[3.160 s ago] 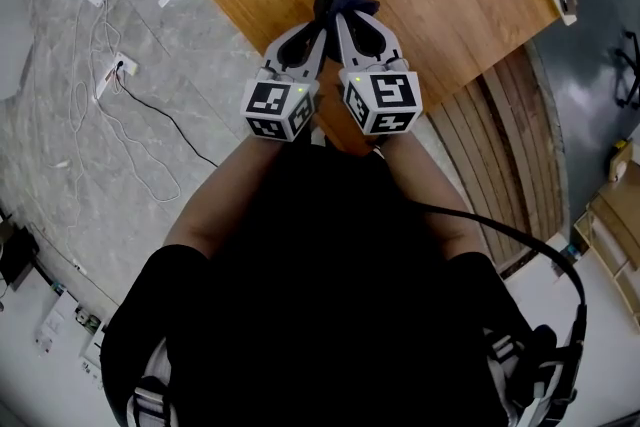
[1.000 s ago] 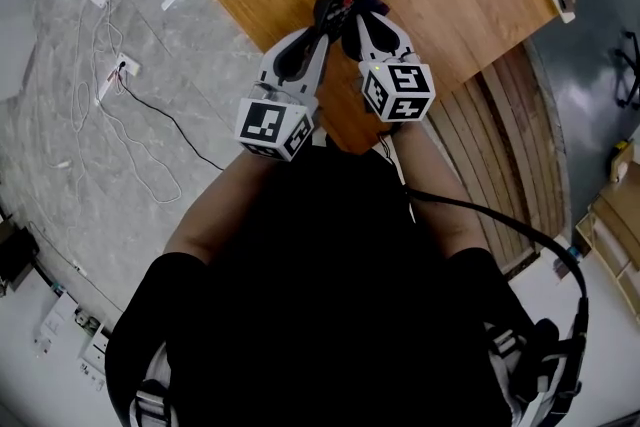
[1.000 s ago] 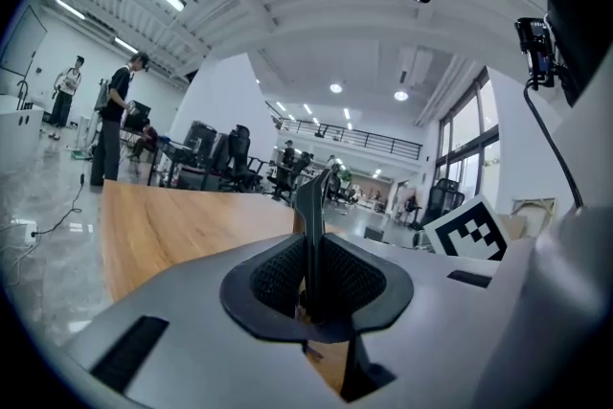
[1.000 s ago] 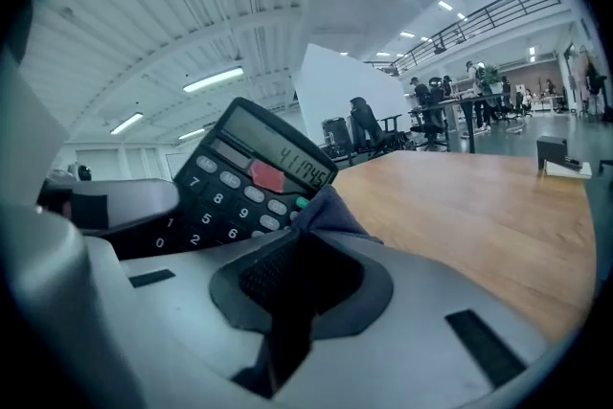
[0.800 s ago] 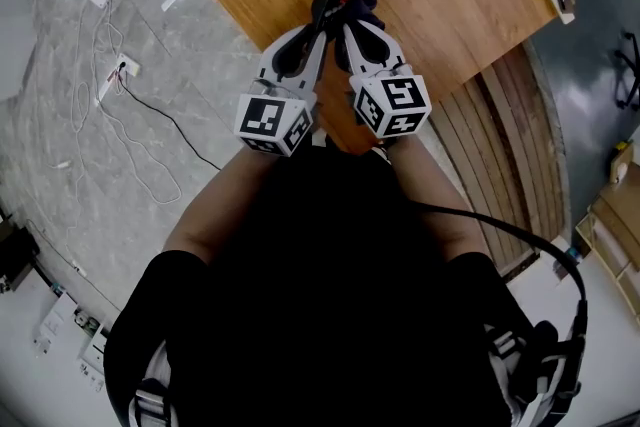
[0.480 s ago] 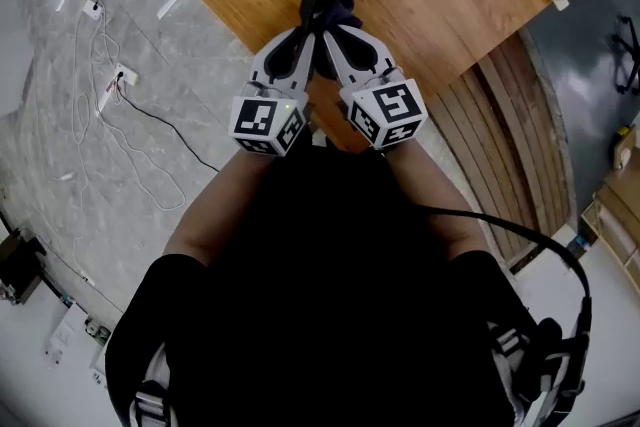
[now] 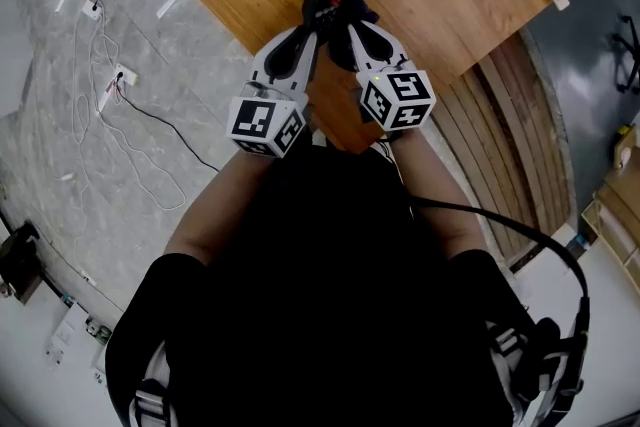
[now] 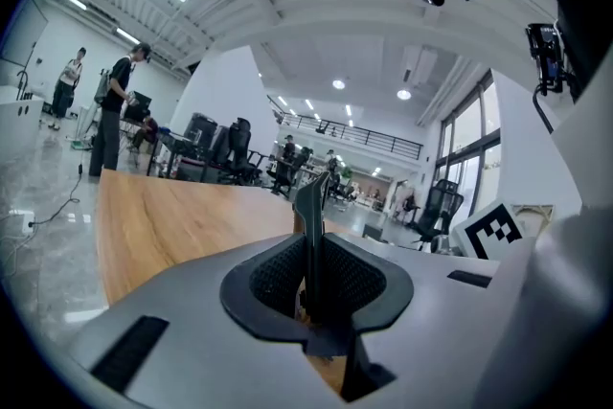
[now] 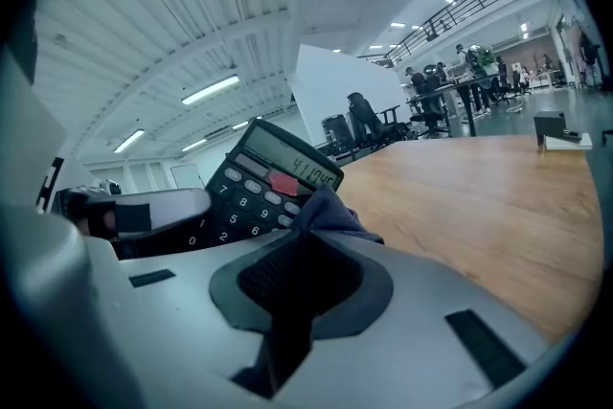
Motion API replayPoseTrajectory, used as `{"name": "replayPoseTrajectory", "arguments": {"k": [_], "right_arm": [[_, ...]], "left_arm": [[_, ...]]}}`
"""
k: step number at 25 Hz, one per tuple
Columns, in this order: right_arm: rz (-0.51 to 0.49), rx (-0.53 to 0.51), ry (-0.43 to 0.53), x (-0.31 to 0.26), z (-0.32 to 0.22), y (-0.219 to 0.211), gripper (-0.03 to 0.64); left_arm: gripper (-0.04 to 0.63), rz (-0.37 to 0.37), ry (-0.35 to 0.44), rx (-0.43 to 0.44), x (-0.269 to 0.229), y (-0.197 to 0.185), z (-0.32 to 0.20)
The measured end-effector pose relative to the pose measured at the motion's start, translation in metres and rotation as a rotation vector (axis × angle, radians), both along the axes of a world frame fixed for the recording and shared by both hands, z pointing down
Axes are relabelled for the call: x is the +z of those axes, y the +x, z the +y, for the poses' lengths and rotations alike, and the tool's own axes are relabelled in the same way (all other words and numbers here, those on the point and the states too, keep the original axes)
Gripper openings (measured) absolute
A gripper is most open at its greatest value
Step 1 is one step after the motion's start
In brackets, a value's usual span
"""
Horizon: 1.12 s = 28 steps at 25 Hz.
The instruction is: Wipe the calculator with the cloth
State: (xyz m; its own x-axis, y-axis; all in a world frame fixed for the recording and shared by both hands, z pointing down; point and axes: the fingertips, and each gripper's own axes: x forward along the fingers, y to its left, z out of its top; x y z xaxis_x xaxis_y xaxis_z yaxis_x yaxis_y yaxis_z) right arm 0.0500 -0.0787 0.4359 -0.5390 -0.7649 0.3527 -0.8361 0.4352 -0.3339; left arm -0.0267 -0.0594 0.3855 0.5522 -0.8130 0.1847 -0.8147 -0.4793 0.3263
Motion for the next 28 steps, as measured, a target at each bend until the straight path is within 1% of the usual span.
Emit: {"name": "replayPoseTrajectory", "arguments": {"k": [1, 4, 8, 10, 13, 14, 15, 17, 22, 25, 28], "right_arm": [[0.000, 0.005, -0.006, 0.003, 0.001, 0.003, 0.034], [-0.017, 0.010, -0.029, 0.013, 0.005, 0.009, 0.034], [-0.093, -0.012, -0.050, 0.023, 0.014, 0.005, 0.034], [-0.197, -0.054, -0.050, 0.021, 0.020, -0.004, 0.034], [-0.420, -0.110, -0.043, 0.008, 0.027, -0.011, 0.034], [-0.469, -0.120, -0.036, 0.004, 0.027, -0.009, 0.034], [-0.490, -0.128, -0.026, 0.001, 0.026, -0.006, 0.034], [-0.464, -0.137, 0.004, -0.002, 0.020, 0.002, 0.034], [-0.317, -0.172, 0.098, -0.011, 0.004, 0.030, 0.034], [-0.265, -0.199, 0.148, -0.028, -0.007, 0.040, 0.034], [-0.230, -0.212, 0.195, -0.046, -0.017, 0.047, 0.034]], "left_arm": [[0.067, 0.026, -0.009, -0.001, -0.001, -0.002, -0.001], [0.067, 0.136, -0.029, 0.009, -0.016, -0.006, -0.006], [0.066, 0.262, -0.040, 0.015, -0.042, -0.009, -0.015], [0.067, 0.317, -0.054, 0.029, -0.051, -0.008, -0.017], [0.067, 0.384, -0.089, 0.064, -0.059, -0.005, -0.014], [0.067, 0.410, -0.105, 0.080, -0.060, -0.004, -0.012], [0.067, 0.434, -0.120, 0.097, -0.059, -0.004, -0.010], [0.067, 0.457, -0.141, 0.126, -0.057, -0.004, -0.005], [0.067, 0.455, -0.184, 0.200, -0.042, -0.006, 0.013], [0.067, 0.432, -0.197, 0.253, -0.034, -0.005, 0.022], [0.067, 0.411, -0.210, 0.272, -0.024, -0.005, 0.025]]}}
